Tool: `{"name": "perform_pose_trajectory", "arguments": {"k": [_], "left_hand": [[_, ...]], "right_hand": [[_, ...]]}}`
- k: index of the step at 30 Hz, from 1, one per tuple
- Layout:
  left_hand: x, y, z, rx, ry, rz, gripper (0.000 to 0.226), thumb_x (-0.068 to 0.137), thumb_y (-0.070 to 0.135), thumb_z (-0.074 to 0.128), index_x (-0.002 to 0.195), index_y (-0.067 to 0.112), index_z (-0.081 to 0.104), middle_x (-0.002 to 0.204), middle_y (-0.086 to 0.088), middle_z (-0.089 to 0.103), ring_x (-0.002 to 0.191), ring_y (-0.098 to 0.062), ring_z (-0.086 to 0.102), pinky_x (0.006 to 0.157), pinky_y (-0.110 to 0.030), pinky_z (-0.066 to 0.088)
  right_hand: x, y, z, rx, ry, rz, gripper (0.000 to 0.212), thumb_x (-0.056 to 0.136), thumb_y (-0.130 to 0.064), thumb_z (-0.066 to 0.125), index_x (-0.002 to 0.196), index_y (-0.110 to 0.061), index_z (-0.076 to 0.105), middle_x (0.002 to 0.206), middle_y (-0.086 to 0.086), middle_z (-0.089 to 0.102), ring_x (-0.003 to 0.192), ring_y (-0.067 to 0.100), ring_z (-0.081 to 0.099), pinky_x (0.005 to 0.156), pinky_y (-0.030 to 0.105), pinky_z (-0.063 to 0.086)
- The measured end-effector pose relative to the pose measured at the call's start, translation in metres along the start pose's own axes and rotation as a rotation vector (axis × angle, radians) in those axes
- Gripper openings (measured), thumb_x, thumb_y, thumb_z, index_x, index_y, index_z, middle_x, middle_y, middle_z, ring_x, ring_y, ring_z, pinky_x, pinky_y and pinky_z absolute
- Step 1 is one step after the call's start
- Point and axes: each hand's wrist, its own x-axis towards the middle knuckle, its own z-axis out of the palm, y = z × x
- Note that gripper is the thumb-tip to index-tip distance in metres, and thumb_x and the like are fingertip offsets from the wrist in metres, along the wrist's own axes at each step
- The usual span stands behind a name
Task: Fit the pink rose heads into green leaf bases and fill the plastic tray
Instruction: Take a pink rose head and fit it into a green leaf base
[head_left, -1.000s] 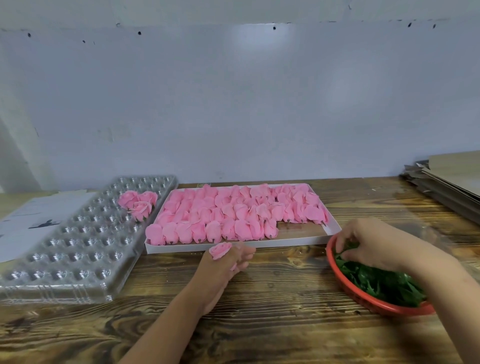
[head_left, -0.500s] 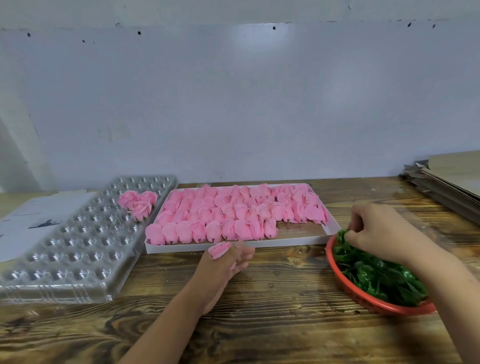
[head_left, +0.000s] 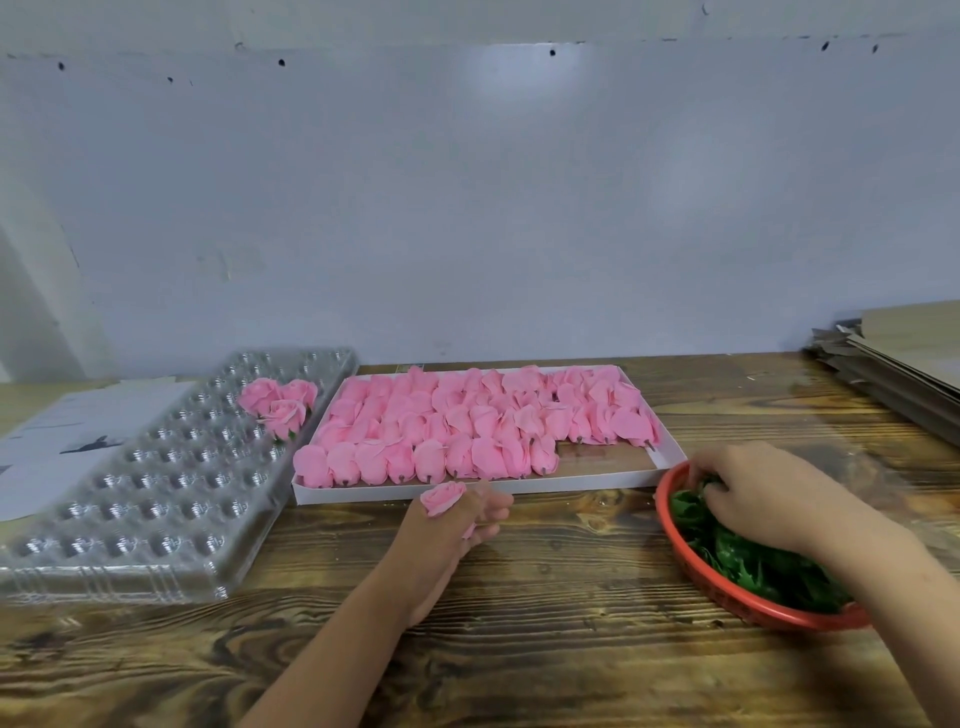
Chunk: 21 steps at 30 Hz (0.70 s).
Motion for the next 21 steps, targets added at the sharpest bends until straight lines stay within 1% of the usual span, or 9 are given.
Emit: {"name": "perform_pose_trajectory", "arguments": {"k": [3,5,6,8,11,13,16,19,21], "left_hand": [[-0.001,0.001,0.000,-0.007,0.006,-0.012,0.023,0.101,0.032,0.061,0.098,0.019,0.080,0.109,-0.001,0.077,0.109,-0.015,0.071,0.091,-0.026,0.056],[-0.001,0.001,0.000,-0.005,0.004,-0.014,0.025,0.101,0.032,0.059,0.097,0.021,0.081,0.109,-0.001,0.077,0.109,-0.015,0.071,0.091,-0.026,0.057],[-0.001,0.001,0.000,-0.004,0.007,-0.015,0.025,0.101,0.032,0.059,0.098,0.020,0.080,0.109,-0.002,0.077,0.109,-0.015,0.071,0.090,-0.026,0.057],[-0.001,0.001,0.000,-0.004,0.012,-0.017,0.025,0.102,0.033,0.058,0.101,0.019,0.079,0.110,-0.002,0.077,0.109,-0.016,0.071,0.090,-0.026,0.057],[-0.002,0.001,0.000,-0.007,0.013,-0.012,0.027,0.102,0.033,0.058,0.096,0.022,0.081,0.110,-0.002,0.077,0.109,-0.016,0.071,0.090,-0.026,0.057],[-0.002,0.001,0.000,-0.003,0.010,-0.011,0.027,0.102,0.033,0.058,0.094,0.025,0.082,0.109,-0.002,0.077,0.109,-0.016,0.071,0.089,-0.025,0.056],[-0.001,0.002,0.001,-0.006,0.018,-0.019,0.023,0.100,0.034,0.062,0.096,0.020,0.080,0.107,-0.002,0.077,0.108,-0.017,0.071,0.088,-0.025,0.057],[-0.001,0.003,0.002,-0.026,0.016,-0.016,0.031,0.085,0.041,0.069,0.102,0.015,0.077,0.105,-0.003,0.078,0.105,-0.016,0.072,0.085,-0.024,0.057],[0.000,0.003,0.001,-0.027,0.011,-0.022,0.029,0.090,0.038,0.070,0.104,0.013,0.074,0.104,-0.002,0.078,0.106,-0.017,0.072,0.085,-0.024,0.057]], "right_hand": [[0.001,0.000,0.004,-0.050,0.053,0.019,0.011,0.093,-0.029,0.046,0.088,-0.031,0.056,0.076,-0.013,0.052,0.072,0.008,0.051,0.052,0.021,0.033],[0.001,0.001,0.004,-0.068,0.077,0.043,0.013,0.094,-0.029,0.045,0.082,-0.032,0.047,0.074,-0.013,0.049,0.069,0.007,0.047,0.051,0.022,0.032],[0.001,0.002,0.004,-0.077,0.093,0.055,0.014,0.094,-0.027,0.043,0.081,-0.032,0.045,0.073,-0.012,0.048,0.068,0.006,0.045,0.050,0.021,0.030],[0.000,0.003,0.005,-0.083,0.122,0.071,0.014,0.094,-0.022,0.039,0.088,-0.030,0.049,0.077,-0.011,0.052,0.070,0.009,0.048,0.050,0.023,0.032],[0.001,0.003,0.006,-0.049,0.114,0.066,0.019,0.092,-0.018,0.038,0.094,-0.028,0.053,0.084,-0.007,0.057,0.078,0.014,0.051,0.058,0.028,0.037],[0.001,0.004,0.004,0.010,0.072,0.053,0.016,0.092,-0.018,0.041,0.098,-0.028,0.051,0.090,-0.008,0.051,0.087,0.014,0.047,0.068,0.027,0.038],[-0.001,0.005,0.000,0.060,0.014,-0.005,0.016,0.093,-0.018,0.045,0.103,-0.030,0.046,0.100,-0.009,0.044,0.100,0.013,0.041,0.083,0.026,0.034],[-0.005,0.005,-0.005,0.080,-0.046,-0.030,0.016,0.093,-0.026,0.049,0.107,-0.032,0.042,0.105,-0.010,0.041,0.104,0.011,0.037,0.087,0.026,0.032],[-0.007,0.004,-0.007,0.088,-0.094,-0.027,0.019,0.094,-0.034,0.049,0.110,-0.032,0.041,0.107,-0.011,0.039,0.107,0.010,0.034,0.092,0.028,0.034]]}}
